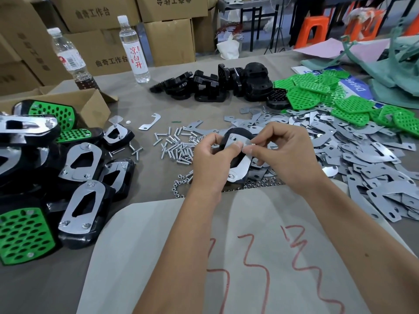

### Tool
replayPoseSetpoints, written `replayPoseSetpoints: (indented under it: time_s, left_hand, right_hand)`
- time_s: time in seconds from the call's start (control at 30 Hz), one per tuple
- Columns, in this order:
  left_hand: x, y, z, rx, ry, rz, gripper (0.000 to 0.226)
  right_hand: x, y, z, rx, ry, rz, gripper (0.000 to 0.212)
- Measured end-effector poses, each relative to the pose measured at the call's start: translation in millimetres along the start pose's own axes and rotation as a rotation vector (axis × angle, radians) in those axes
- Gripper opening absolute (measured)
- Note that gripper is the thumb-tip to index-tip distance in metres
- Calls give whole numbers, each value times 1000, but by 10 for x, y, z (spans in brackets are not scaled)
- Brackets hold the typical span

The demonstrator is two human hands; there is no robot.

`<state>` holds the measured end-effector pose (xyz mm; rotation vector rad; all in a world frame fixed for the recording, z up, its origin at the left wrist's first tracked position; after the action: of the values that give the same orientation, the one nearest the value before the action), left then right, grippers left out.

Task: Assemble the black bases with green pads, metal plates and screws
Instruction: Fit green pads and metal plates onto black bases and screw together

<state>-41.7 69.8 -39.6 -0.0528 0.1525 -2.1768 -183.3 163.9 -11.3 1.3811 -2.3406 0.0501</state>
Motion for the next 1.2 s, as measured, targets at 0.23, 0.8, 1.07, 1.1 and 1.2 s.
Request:
replayPoseSetpoints:
  time_s: [0.23,0.8,1.07,1.1,1.2]
  left_hand:
    - [-6,57,-49,-70,43,64,17]
    - [-29,13,-32,-120,56,36,12]
    - [-29,-45,16,-70,-15,33,14]
    - [-31,-46,4,-78,-6,35,14]
    - [-30,-25,-27,-149,23,56,22]
  right_hand:
    - [-21,-43,2,13,13,-5,8]
    - [-39,-61,-89,58,64,14,13]
    - [-82,14,-146,-1,94,137,13]
    - [-82,0,-150,-10,92,127,15]
    - [-78,-57,-140,-13,82,76,20]
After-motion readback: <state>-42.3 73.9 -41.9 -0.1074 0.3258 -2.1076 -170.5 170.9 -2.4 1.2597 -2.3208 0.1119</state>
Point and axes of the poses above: each hand's wrist, its own x-axis towards the middle knuckle, its own y-axis out of the back of the hand, z = x × y, the point moved 8 cm from there along x, towards the middle knuckle, and after that the axes turned 6 degrees about -z, right-handed, at the moved point
